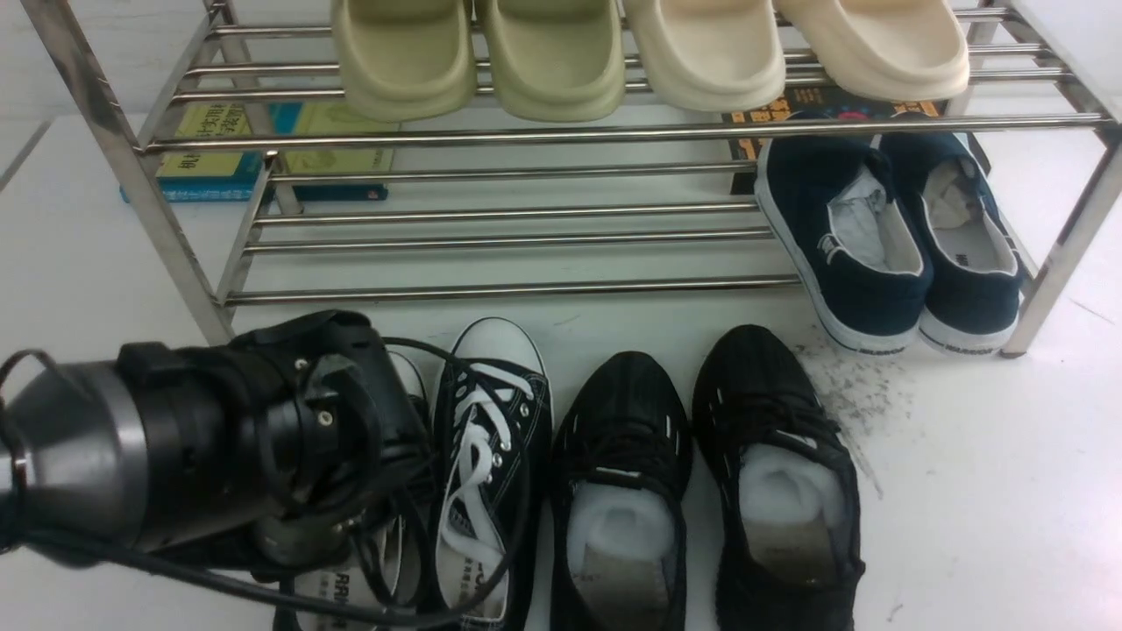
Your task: Take the shoes off the shelf with your hand on the white table.
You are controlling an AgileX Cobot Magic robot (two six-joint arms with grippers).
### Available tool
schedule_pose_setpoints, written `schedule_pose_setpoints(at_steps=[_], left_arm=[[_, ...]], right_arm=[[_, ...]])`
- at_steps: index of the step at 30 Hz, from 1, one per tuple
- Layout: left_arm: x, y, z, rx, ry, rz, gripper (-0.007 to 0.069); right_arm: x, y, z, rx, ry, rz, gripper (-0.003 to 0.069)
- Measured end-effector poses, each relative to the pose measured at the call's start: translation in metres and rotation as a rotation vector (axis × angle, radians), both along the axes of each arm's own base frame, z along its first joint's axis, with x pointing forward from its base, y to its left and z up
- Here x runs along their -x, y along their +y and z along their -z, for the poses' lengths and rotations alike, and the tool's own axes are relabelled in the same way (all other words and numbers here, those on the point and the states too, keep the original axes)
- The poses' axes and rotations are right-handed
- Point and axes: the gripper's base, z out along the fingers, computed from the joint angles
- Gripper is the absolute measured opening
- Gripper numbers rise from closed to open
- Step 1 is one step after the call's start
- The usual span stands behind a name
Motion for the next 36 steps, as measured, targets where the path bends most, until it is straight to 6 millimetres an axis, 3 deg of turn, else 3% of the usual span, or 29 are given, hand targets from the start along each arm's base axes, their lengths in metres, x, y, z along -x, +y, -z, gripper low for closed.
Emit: schedule_pose_setpoints(at_steps=[16,24,36], left_arm=[[0.0014,0.0036,-0.0014,-0.006,-0.017,-0.078,0.0011],[-0.0022,-0.0033,-0.0002,-0.011,0.004,0.148,0.0011],[-0.0019,-0.0035,-0.0001,-0.071,0.054,0.306,0.0022]], right_arm=[[0.0,0.0,0.0,0.0,0.0,0.0,0.0239],[0.0,0.0,0.0,0.0,0.0,0.0,0.0239],[0.0,0.0,0.0,0.0,0.0,0.0,0.0239]])
